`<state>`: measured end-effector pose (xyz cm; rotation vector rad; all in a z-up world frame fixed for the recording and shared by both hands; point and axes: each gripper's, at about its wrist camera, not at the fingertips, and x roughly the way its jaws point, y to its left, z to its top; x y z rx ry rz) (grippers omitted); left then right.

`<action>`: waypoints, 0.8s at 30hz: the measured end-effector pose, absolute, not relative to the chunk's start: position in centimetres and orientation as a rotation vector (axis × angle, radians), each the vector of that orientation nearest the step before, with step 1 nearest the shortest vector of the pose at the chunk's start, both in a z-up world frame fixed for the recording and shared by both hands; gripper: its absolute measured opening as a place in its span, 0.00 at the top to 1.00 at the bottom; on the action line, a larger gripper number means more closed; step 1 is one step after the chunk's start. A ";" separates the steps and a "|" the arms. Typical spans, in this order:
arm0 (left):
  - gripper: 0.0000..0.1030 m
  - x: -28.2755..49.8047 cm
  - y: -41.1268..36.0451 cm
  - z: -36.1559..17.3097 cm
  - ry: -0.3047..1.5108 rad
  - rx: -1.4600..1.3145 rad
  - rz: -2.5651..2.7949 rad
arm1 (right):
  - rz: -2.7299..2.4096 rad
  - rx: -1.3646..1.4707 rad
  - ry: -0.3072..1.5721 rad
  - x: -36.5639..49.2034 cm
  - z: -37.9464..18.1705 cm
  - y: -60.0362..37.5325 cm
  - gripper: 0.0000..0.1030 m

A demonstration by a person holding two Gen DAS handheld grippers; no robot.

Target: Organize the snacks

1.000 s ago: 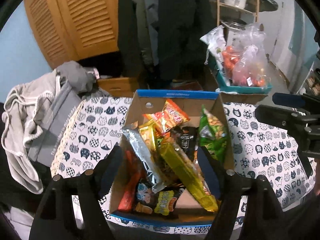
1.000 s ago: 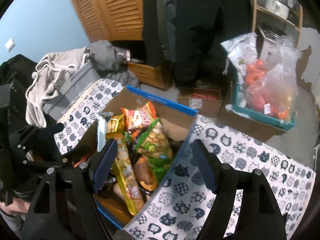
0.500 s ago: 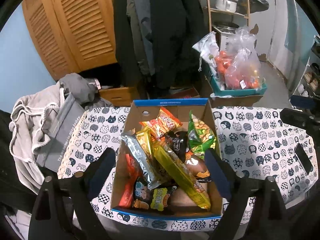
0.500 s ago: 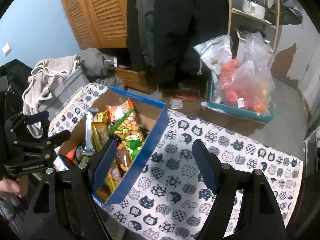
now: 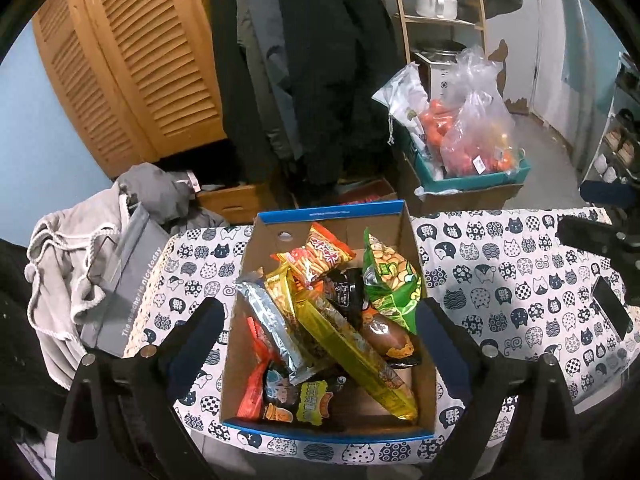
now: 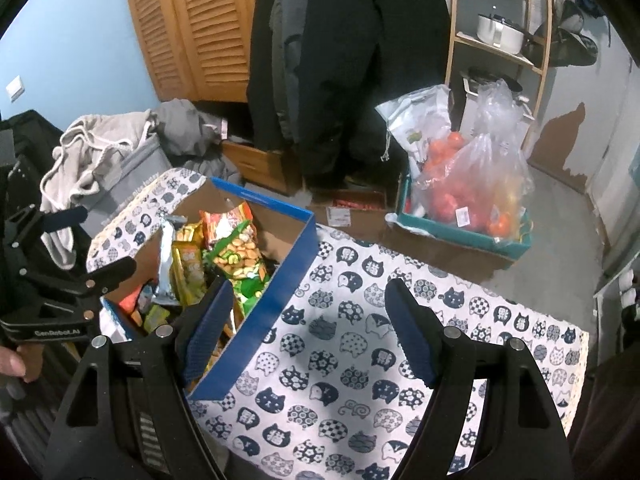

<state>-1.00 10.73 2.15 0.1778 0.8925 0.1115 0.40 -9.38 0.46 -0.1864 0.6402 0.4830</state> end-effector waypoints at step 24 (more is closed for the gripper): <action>0.05 -0.9 10.0 2.0 0.901 0.163 0.078 | 0.478 -0.178 0.660 0.8 -0.1 -10.1 0.25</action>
